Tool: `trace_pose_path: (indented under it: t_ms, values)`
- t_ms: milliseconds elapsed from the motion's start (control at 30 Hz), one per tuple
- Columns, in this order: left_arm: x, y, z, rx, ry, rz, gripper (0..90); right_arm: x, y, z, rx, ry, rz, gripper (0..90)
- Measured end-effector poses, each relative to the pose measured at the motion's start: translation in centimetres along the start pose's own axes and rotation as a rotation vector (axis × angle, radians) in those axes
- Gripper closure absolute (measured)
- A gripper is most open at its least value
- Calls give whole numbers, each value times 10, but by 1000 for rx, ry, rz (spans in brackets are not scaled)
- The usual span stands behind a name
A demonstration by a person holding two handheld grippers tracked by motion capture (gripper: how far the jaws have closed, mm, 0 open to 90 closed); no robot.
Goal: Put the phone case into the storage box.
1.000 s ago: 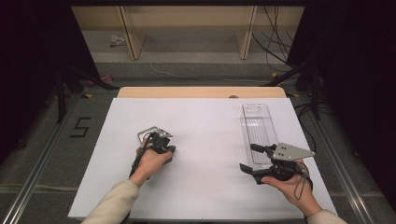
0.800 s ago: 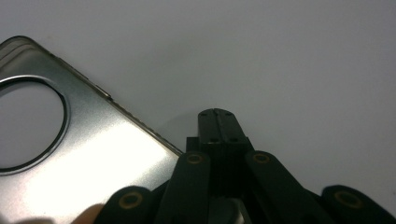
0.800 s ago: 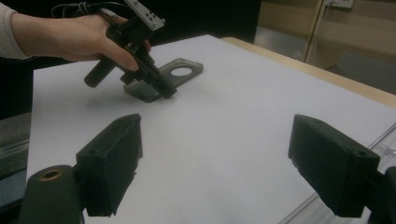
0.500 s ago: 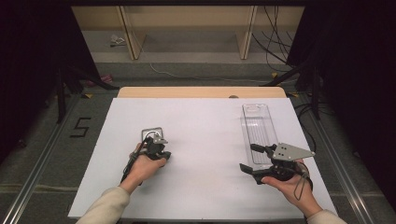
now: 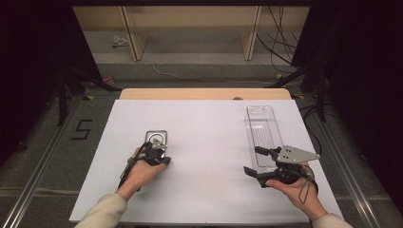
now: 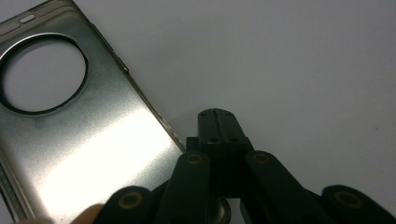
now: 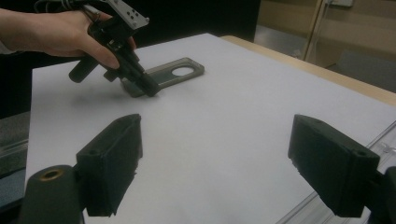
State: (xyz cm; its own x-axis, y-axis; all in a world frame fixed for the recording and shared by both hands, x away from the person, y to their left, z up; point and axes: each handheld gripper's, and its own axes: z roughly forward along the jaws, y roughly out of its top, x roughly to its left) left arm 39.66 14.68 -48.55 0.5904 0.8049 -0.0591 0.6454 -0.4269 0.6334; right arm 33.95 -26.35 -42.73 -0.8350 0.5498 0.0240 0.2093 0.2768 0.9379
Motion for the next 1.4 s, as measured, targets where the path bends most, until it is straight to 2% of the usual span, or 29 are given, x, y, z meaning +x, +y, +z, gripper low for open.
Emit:
trace_pose_path:
  t_ms: [67, 133, 167, 200, 233, 267, 300, 333, 367, 400, 433, 467, 500, 567, 667, 700, 767, 900, 1067, 1100, 1167, 1300, 1400]
  values:
    - [0, 0, -1, -7, -9, 4, 885, 0, 0, 0, -1, 0, 0, 185]
    - [-2, 4, -10, -30, -41, 25, 830, 0, 0, -1, -2, -1, -3, 185]
    - [-2, 4, -10, -30, -41, 25, 810, 0, 0, -1, -2, -1, -3, 185]
    - [-3, 6, -14, -42, -45, 40, 810, 0, 0, -1, -2, -2, -4, 185]
    - [-4, 8, -19, -50, -49, 59, 748, 0, 0, -1, -1, -1, -4, 185]
    - [-6, 10, -24, -58, -57, 76, 748, 0, 0, -1, -1, -1, -4, 186]
    - [-7, 12, -28, -65, -63, 98, 705, 0, 0, 0, -1, -1, -3, 185]
    - [-8, 15, -37, -59, -63, 150, 569, 0, 0, -1, 0, -2, -4, 186]
    - [-8, 15, -37, -59, -63, 150, 513, 0, 0, -1, 0, -2, -4, 186]
    - [-9, 15, -40, -45, -61, 184, 513, 0, 0, -1, 0, -2, -5, 185]
    - [-9, 15, -44, -25, -50, 223, 448, 0, 1, -1, -1, -2, -5, 186]
    - [-8, 14, -47, -3, -44, 281, 353, 1, 1, 0, 0, -3, -6, 186]
    - [-8, 14, -47, -3, -44, 281, 329, 1, 1, 0, 2, -4, -6, 185]
    - [-5, 13, -50, 15, -32, 334, 297, 1, 1, 0, 2, -6, -6, 185]
    - [-1, 10, -51, 43, -13, 437, 269, 1, 1, 0, 2, -5, -7, 186]
    - [1, 10, -52, 64, -7, 492, 270, 1, 1, 0, 2, -6, -6, 185]
    - [3, 8, -52, 88, 17, 569, 276, 1, 1, 0, 1, -7, -6, 185]
    - [5, 6, -49, 153, 35, 677, 291, 1, 1, 0, -2, -5, -6, 185]
    - [6, 5, -45, 227, 45, 802, 328, 3, 1, 0, -3, 1, -11, 185]
    - [7, 5, -43, 242, 36, 833, 330, 3, 1, 0, -3, 0, -11, 185]
    - [7, 5, -43, 247, 35, 842, 325, 2, 1, 0, -3, -1, -10, 185]
    - [8, 3, -41, 286, 11, 896, 324, 2, 1, 0, -1, -1, -10, 185]
    - [10, 2, -40, 309, 20, 921, 328, 3, 1, 0, -3, 1, -10, 185]
